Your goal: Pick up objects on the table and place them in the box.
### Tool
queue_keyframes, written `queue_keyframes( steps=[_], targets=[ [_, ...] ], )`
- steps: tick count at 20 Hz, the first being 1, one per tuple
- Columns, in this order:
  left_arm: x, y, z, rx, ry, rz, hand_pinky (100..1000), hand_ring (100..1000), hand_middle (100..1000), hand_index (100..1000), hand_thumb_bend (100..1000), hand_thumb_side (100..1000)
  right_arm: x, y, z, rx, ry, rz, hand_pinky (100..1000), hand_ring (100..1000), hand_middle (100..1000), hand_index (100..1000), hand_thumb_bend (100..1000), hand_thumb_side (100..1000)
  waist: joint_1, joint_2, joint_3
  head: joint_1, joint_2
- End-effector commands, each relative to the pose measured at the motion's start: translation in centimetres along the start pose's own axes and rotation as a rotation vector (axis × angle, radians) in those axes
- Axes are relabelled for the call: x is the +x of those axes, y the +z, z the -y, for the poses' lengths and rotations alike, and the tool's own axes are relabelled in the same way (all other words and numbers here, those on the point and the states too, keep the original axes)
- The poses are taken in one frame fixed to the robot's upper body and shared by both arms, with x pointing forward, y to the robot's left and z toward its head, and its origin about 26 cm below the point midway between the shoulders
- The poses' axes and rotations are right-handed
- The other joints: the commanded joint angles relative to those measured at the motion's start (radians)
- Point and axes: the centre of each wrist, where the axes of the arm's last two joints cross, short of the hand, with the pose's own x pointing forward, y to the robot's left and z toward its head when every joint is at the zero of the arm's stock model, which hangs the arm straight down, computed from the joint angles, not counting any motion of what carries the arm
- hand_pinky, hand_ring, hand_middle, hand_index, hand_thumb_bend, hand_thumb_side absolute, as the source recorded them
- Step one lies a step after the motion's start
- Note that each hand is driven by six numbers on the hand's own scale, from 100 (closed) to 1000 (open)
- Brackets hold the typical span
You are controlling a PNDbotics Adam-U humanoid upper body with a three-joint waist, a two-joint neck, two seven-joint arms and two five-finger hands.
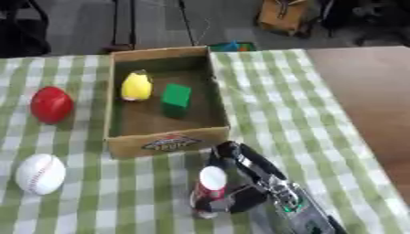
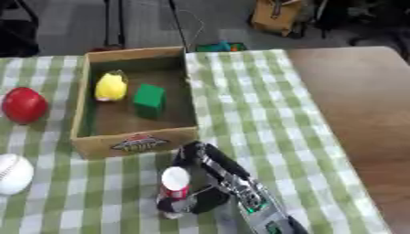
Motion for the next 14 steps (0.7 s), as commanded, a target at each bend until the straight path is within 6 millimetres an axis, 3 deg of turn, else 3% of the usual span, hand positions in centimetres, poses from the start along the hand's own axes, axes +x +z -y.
queue_keyframes(
  steps=[1, 14],
  targets=[
    [0.3, -0.4, -0.4, -0.011, -0.017, 0.016, 365, 651, 770, 750, 100, 999, 0.1, -0.1, 0.7, -0.003, 0.035, -0.004, 619, 550, 406, 397, 643, 358, 0.002, -0.015, -0.002, -0.002, -0.006],
    [0.4, -0.2, -0.5, -0.018, -0.020, 0.008, 367, 650, 770, 748, 100, 998, 1.8, -1.9, 2.5, -0.028, 0.070, 0.068, 621, 552, 392, 389, 639, 406, -0.007, -0.024, -0.004, -0.002, -0.002]
  ],
)
